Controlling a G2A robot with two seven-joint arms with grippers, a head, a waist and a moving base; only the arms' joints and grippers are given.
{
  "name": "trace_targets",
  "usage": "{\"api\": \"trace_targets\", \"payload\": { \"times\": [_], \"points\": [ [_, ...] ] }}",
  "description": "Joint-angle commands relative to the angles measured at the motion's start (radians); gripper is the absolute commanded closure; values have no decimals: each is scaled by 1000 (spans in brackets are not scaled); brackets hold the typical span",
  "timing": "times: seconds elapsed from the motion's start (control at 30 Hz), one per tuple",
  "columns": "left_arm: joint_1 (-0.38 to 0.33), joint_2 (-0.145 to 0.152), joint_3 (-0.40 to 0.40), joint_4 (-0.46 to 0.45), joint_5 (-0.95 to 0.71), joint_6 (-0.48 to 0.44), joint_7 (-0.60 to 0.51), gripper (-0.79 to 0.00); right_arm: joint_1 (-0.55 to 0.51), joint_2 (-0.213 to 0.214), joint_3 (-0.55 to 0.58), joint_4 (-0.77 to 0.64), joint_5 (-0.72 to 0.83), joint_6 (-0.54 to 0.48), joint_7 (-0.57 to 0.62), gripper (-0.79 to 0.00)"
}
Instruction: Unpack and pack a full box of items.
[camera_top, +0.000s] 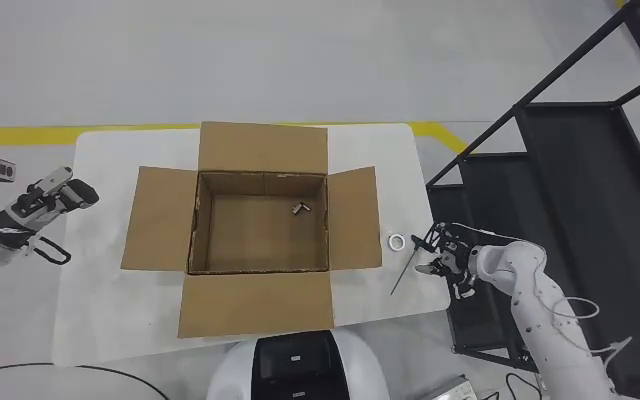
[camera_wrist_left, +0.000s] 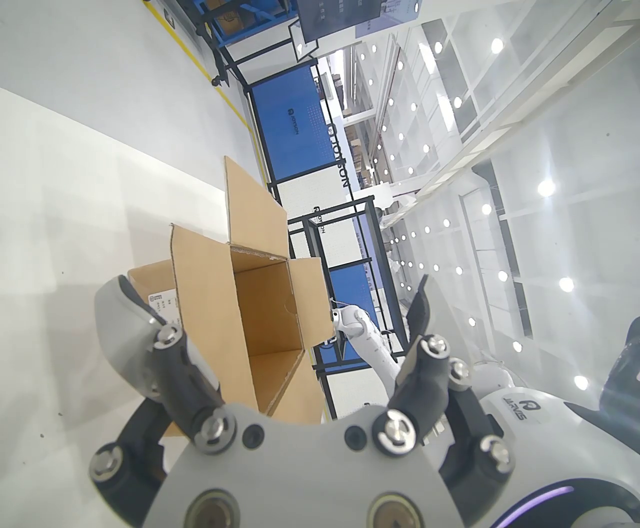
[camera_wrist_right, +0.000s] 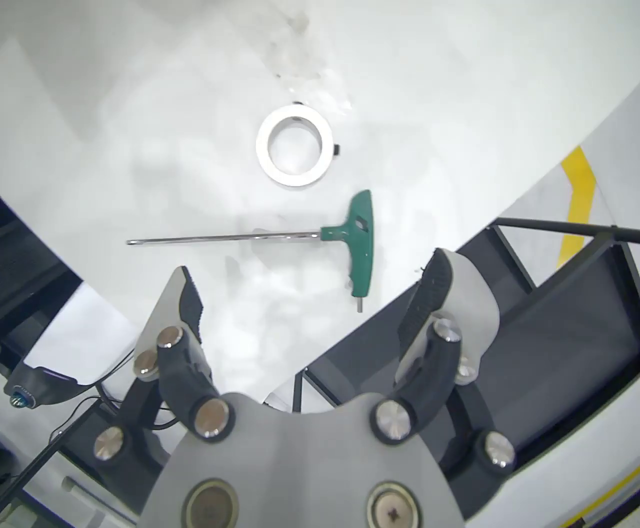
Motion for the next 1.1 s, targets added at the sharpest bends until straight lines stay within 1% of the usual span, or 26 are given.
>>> {"api": "trace_targets", "payload": {
  "times": [0.0,0.33,0.5,0.8,0.87,0.93,1.0,1.03,1.07],
  "points": [
    [0,0,0,0,0,0,0,-785,25,0,-13,25,-9,5,-6,-785],
    [0,0,0,0,0,0,0,-785,150,-4,-101,158,-46,-10,48,-785],
    [0,0,0,0,0,0,0,-785,190,-4,-128,215,-53,-22,44,-785],
    [0,0,0,0,0,0,0,-785,246,-5,-177,274,-86,-17,31,-785],
    [0,0,0,0,0,0,0,-785,256,-6,-187,283,-95,-14,31,-760],
    [0,0,0,0,0,0,0,-785,262,-6,-198,292,-100,-11,26,-699],
    [0,0,0,0,0,0,0,-785,268,-7,-207,300,-105,-6,23,-671],
    [0,0,0,0,0,0,0,-785,271,-7,-211,303,-107,-3,21,-643],
    [0,0,0,0,0,0,0,-785,273,-7,-216,307,-110,1,19,-591]
  ]
}}
